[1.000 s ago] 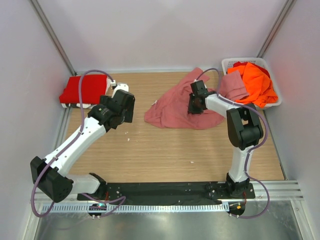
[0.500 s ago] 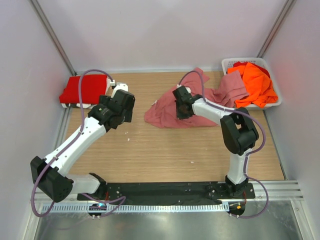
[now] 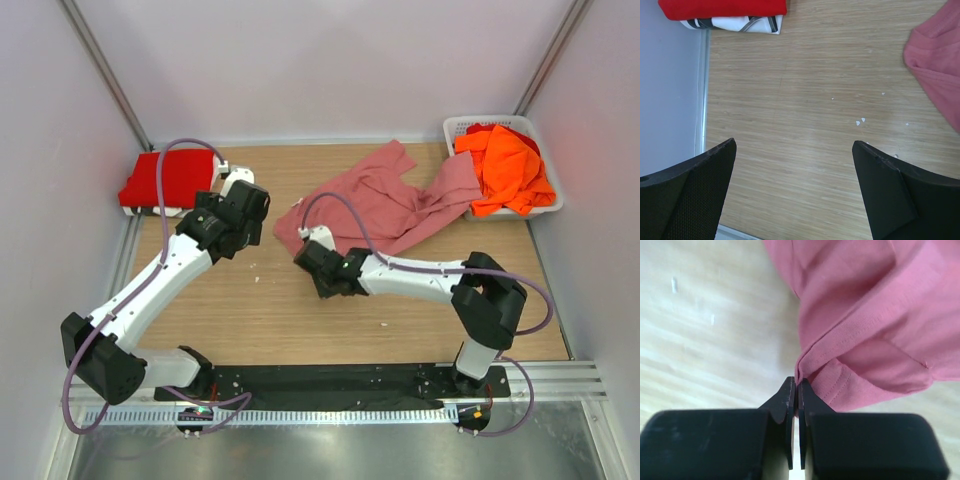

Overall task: Fold and stack the t-shirts
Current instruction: Flatten the tshirt out

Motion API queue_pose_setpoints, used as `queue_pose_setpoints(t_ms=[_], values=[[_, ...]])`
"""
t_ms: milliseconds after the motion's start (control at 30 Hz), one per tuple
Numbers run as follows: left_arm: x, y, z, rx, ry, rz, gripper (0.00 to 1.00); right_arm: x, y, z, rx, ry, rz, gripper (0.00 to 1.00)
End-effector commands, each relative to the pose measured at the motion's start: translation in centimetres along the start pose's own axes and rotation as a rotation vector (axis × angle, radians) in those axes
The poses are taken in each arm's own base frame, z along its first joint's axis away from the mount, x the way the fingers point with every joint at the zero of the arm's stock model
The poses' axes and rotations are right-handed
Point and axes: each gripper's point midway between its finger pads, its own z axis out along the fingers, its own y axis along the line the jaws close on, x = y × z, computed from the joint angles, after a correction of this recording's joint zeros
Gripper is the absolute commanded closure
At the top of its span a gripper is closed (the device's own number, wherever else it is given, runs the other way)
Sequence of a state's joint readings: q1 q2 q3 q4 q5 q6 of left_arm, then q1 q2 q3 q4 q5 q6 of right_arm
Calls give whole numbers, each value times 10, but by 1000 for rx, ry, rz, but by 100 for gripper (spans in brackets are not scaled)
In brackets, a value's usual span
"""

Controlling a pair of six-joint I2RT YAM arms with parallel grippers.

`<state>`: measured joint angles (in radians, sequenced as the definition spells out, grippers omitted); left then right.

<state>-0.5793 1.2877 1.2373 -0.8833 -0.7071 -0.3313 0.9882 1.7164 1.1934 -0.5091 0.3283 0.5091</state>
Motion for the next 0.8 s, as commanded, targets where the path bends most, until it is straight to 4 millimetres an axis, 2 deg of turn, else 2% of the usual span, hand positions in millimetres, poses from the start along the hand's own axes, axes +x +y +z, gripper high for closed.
queue_pose_setpoints(t_ms=[0, 33, 67, 100, 200, 233, 300, 333, 367, 400, 433, 467, 533, 567, 667, 767], values=[[-6, 5, -2, -20, -15, -39, 1, 27, 17, -16, 12, -20, 0, 98], [-5, 4, -3, -15, -9, -43, 1, 38, 18, -18, 15, -16, -15, 99], [-4, 1, -3, 4, -3, -49, 1, 41, 25, -22, 0, -32, -24, 98], [-7, -1, -5, 19, -4, -63, 1, 48, 39, -33, -44, -41, -55, 99], [-6, -15, -12, 108, 15, -120, 0, 70, 57, -45, -99, -31, -191, 92], [-5, -21, -14, 136, 23, -153, 0, 83, 65, -50, -111, -31, -286, 88], [4, -35, -16, 212, 53, -182, 0, 92, 59, -54, -62, -52, -362, 84], [3, -39, -19, 240, 46, -207, 0, 97, 60, -60, -66, -67, -390, 70], [13, -45, -16, 251, 72, -235, 0, 104, 52, -58, -49, -64, -381, 58], [18, -50, -16, 273, 84, -249, 0, 102, 49, -61, -55, -80, -357, 46], [18, -59, -19, 324, 89, -276, 1, 97, 40, -69, -53, -118, -327, 30], [30, -66, -16, 340, 125, -298, 1, 90, 38, -76, -64, -158, -273, 20], [37, -82, -19, 414, 155, -326, 2, 77, 23, -86, -36, -240, -204, 3], [47, -88, -17, 425, 187, -334, 2, 60, 19, -105, -74, -306, -136, 0], [60, -111, -19, 505, 231, -325, 6, 40, 0, -127, -94, -404, -29, 0], [66, -144, -31, 578, 224, -281, 7, 26, -31, -128, -49, -435, 86, 0]])
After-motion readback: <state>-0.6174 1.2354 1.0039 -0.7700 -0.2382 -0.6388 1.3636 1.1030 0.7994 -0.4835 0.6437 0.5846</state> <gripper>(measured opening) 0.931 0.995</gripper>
